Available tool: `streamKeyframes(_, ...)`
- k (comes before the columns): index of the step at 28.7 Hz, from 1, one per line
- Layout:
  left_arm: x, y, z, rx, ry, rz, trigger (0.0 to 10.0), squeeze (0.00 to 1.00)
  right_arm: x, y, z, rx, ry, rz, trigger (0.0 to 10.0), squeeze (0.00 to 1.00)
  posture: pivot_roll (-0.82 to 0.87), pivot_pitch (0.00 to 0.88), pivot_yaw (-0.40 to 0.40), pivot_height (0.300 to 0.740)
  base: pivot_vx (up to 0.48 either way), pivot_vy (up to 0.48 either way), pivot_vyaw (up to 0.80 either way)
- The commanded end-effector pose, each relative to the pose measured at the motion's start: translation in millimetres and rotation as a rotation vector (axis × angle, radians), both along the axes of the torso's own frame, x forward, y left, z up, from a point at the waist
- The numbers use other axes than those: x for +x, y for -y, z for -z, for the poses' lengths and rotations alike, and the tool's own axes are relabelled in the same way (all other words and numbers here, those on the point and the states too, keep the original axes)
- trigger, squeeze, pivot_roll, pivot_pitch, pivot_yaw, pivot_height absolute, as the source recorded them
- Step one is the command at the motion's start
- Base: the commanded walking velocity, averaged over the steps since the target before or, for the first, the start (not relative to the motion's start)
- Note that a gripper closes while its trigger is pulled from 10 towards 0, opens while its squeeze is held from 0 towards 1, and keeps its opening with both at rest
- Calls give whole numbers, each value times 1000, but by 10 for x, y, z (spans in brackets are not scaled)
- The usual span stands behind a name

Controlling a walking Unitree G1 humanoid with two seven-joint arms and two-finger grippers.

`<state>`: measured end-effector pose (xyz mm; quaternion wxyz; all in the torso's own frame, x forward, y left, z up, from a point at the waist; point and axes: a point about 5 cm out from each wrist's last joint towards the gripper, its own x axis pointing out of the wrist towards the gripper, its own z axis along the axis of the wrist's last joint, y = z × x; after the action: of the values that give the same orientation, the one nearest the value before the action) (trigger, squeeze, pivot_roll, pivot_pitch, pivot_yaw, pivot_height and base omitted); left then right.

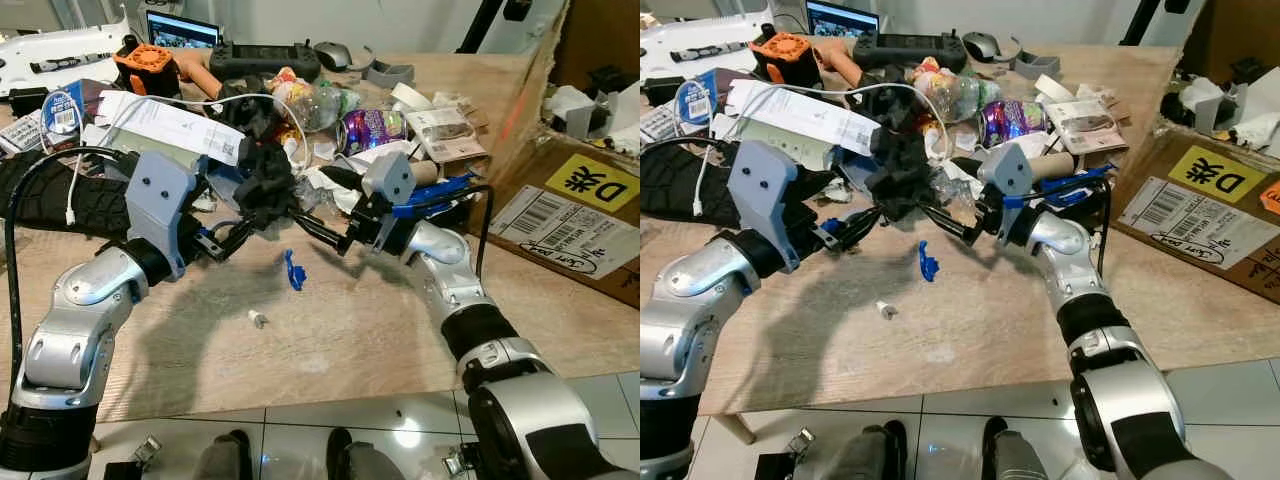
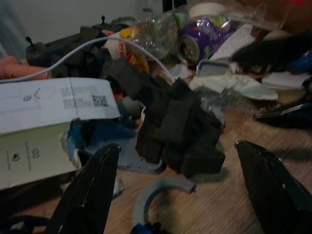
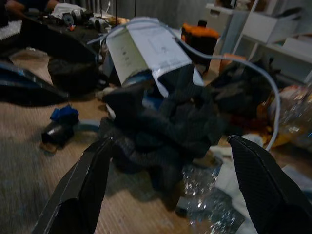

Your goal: Picking trash to rubbish bin

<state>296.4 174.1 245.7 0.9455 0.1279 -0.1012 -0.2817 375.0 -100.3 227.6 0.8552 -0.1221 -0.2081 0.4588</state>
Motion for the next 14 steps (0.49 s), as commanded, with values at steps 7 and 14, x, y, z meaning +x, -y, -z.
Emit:
streamKeyframes(7, -83, 11, 54, -16, -35, -24, 10000, 0, -8, -93, 63, 16, 0, -40, 10000, 0, 166, 354, -75, 740, 0, 0, 0)
streamKeyframes(14, -137, 33, 2, -28, -26, -38, 10000, 0, -50, -331, 135, 24, -5, -99, 10000, 0, 207, 356, -89, 740, 0, 0, 0)
